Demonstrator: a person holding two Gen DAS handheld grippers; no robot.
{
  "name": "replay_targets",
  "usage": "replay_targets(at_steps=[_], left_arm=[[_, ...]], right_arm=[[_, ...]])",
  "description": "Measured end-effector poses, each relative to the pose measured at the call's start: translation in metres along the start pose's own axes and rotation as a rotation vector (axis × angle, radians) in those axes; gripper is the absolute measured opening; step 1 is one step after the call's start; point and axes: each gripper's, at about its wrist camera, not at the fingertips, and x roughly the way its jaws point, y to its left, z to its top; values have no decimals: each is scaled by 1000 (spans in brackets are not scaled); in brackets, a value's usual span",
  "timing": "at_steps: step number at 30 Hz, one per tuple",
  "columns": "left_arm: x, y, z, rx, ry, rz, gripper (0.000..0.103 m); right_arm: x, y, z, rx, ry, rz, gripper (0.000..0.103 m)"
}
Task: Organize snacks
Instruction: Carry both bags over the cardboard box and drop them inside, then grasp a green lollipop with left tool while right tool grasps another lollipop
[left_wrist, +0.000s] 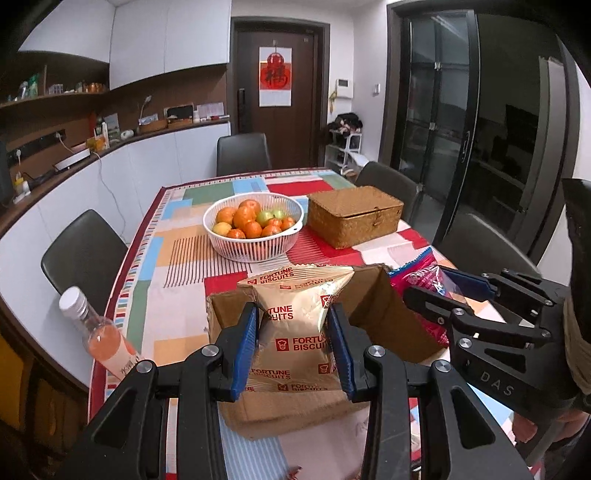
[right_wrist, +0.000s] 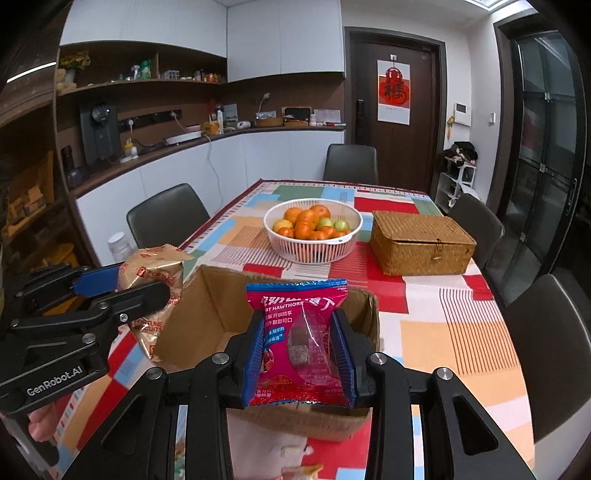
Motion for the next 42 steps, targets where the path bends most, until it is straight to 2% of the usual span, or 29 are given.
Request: replay_targets(at_steps=[2,5,9,11,22,34,42], left_arm=[[7,-2,6,18,10,13,39],[13,-4,12,32,16,62,59],[3,-6,5,40,-6,67,64],[-4,-10,-5,53,-12,62,64],[-47,-23,-59,89,-26,30,65],[-80,-38,-124,144,1,3,65],[-88,-52,-161,192,28,-7,65]], right_arm=[[7,-2,4,4,9,-2,36],[15,-8,7,12,14,-15,41],[12,-10,5,13,5,-43,53],[5,-9,-2,1,-10,-59,56],[-40,14,-46,-57,-22,-17,56],[-59,33,-104,-77,74,53,56],[-68,35,-141,-77,143,57,56]])
